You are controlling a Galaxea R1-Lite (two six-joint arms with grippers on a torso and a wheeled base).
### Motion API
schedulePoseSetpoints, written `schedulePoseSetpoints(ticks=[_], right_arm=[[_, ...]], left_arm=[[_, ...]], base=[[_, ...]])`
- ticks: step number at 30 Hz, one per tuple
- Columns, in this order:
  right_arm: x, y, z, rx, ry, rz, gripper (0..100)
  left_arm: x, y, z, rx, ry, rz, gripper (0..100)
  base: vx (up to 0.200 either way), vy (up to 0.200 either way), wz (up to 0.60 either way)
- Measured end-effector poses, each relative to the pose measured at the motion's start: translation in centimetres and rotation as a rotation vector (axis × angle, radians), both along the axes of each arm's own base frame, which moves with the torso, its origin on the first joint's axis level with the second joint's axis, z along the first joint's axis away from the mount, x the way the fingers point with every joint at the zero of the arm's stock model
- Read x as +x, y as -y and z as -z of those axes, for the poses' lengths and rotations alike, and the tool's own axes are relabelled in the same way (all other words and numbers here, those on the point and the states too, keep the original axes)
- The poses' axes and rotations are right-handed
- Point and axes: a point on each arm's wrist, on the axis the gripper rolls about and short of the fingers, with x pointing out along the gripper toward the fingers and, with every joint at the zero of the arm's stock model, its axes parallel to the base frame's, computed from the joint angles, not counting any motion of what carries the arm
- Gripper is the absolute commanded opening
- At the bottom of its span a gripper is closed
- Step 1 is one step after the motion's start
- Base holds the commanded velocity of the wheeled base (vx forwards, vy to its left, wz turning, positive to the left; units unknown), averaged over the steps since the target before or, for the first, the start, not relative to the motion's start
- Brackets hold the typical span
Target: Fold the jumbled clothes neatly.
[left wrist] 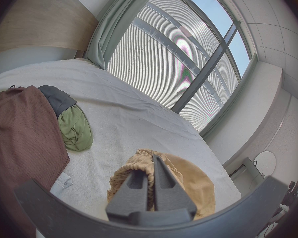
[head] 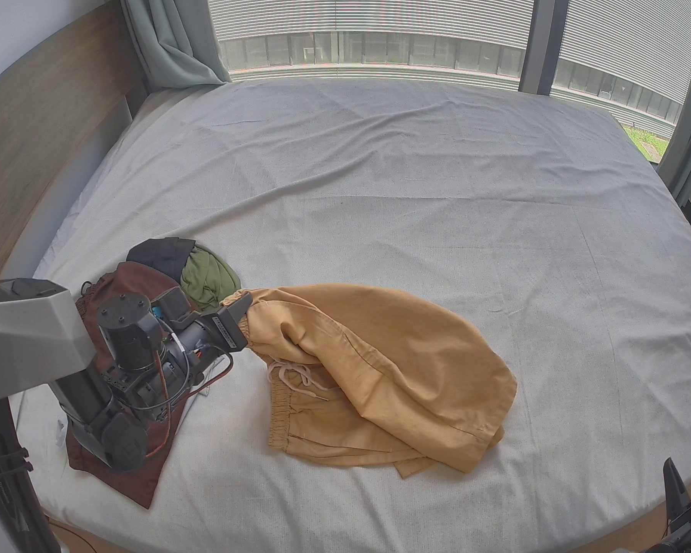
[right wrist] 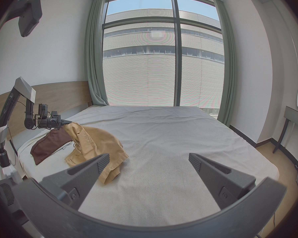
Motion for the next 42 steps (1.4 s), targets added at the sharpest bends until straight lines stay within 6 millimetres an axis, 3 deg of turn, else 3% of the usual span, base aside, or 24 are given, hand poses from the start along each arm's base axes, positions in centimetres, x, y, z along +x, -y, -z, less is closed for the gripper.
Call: schedulePoseSetpoints(ticks=[20, 29, 37, 42], right_arm=[[0.0, 0.0, -0.6, -0.005, 0.056, -0.011, 100], [0.1, -0.2, -5.4, -0.022, 0.134, -0.045, 100], [3.2, -0.2, -8.5, -0.011, -0.01, -0.077, 100], [5.5, -0.5, -9.6, 0.104, -0.118, -0.198, 100]], left_arm=[[-0.2, 0.0, 0.2, 0.003, -0.011, 0.003, 0], [-0.2, 0.0, 0.2, 0.004, -0.012, 0.005, 0], [-0.3, 0.0, 0.2, 0.004, -0.011, 0.01, 0], [-0.7, 0.0, 0.0, 0.007, -0.012, 0.03, 0]], base=[[0.0, 0.0, 0.0], [0.0, 0.0, 0.0], [0.0, 0.0, 0.0], [0.0, 0.0, 0.0]])
